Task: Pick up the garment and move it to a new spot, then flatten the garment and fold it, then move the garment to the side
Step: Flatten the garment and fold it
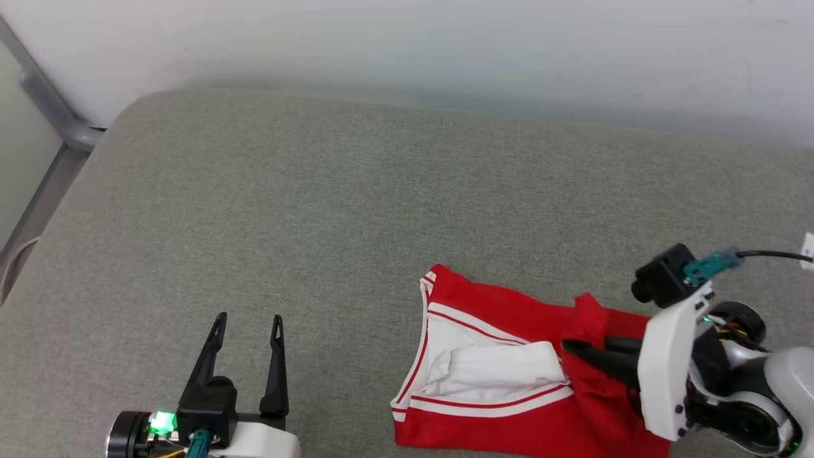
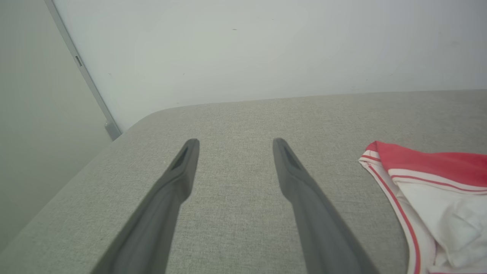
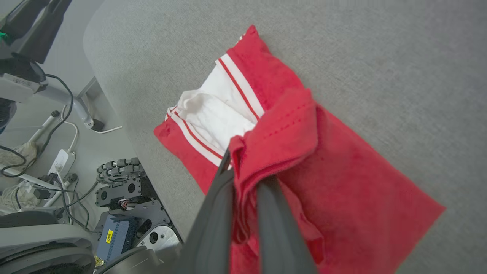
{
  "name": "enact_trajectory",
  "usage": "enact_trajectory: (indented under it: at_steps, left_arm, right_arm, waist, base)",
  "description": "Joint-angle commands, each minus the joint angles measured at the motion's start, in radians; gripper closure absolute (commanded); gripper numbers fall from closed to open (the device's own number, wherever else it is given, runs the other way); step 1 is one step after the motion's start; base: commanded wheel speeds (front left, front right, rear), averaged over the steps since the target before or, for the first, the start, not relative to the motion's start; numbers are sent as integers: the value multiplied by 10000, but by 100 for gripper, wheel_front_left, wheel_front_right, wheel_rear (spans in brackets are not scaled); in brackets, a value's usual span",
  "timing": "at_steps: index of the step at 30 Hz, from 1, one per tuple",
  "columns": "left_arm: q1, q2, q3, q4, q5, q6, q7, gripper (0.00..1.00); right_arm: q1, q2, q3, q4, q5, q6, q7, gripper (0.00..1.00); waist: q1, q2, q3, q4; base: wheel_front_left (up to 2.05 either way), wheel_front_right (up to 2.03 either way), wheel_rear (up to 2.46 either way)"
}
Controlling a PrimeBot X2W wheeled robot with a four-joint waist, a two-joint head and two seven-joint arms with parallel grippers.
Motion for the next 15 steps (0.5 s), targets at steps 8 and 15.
enact_trajectory:
  at_steps: [8, 15]
  left_arm:
    - [-442, -128, -129, 68, 19, -49, -20, 0]
    - [-703, -237, -326, 148, 22, -92, -20, 0]
  right_arm:
    - [-2159, 1034, 2002, 1127, -558, -9, -345, 100]
    - [-3727, 1896, 3537, 2902, -1070, -9, -929, 100]
  waist:
    - [0, 0, 414, 449]
    - [0, 0, 719, 855]
  base:
    - [0, 0, 0]
    - [0, 0, 0]
